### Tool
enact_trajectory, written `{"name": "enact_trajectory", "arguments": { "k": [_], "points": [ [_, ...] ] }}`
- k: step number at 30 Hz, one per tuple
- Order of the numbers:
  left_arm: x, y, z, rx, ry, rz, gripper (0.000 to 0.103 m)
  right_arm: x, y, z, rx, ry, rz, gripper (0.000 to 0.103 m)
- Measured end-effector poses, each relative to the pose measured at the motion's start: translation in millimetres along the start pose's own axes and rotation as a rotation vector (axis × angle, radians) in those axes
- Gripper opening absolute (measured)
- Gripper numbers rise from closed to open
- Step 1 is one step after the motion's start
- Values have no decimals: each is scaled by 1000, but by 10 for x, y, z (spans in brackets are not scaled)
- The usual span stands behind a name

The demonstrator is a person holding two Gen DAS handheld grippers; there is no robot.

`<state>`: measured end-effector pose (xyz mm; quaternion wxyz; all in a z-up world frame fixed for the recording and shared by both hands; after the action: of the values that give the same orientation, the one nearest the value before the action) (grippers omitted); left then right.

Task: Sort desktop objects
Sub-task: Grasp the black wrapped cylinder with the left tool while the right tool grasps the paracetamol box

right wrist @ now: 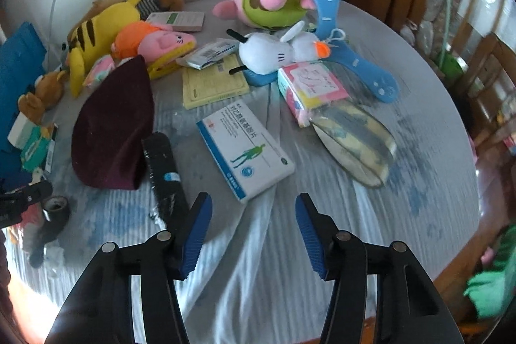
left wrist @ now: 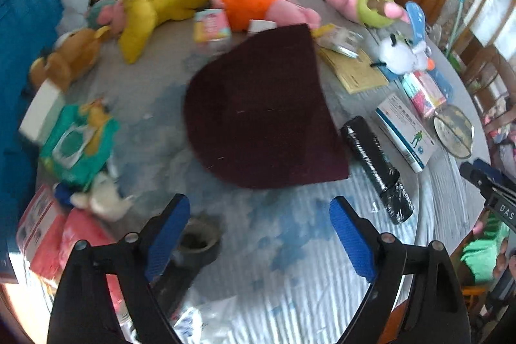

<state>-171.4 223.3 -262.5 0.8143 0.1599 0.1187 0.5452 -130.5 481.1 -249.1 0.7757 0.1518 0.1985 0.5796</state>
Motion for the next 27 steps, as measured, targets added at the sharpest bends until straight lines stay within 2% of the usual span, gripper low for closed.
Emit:
{"name": "enact_trajectory", "arguments": {
  "k": [4, 7, 13, 16, 22, 25, 26, 27],
  "points": [
    [255, 111, -175, -39, -16, 18, 90, 4, 133, -258, -52, 37, 64, 54],
    [464, 197, -312, -57, -16, 77, 90, 20, 253, -435, -83, 68, 138, 54],
    [945, 237, -563, -85, -13, 256, 90, 71, 437, -688, -157, 167, 353, 54],
    [1147, 226, -658, -99, -2, 284, 90, 107, 443, -735, -183, 206, 404, 55],
    [1269, 171, -936, -143, 94, 303, 89, 76, 401, -846, -223, 266, 465, 61],
    [1252, 92, -1026, -158, 113, 330, 76, 17, 364, -899, -230, 279, 491, 68],
    [1244, 78, -1015, -161, 113, 334, 64, -3, 353, -916, -230, 282, 499, 71],
    [1224, 69, -995, -160, 113, 342, 41, -33, 345, -929, -227, 280, 505, 82]
  ]
}}
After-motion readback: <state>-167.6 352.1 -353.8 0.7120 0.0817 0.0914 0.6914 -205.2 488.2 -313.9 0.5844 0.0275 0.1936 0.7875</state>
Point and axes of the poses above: each gripper's, at about its wrist camera, not at the fingertips, and z roughly against the way its jaws point, x to its right, y to its top, the point moved 8 cm from there along -z, roughly the way its jaws point, and after that the axes turned 9 degrees about -z, right-handed, at the moved point
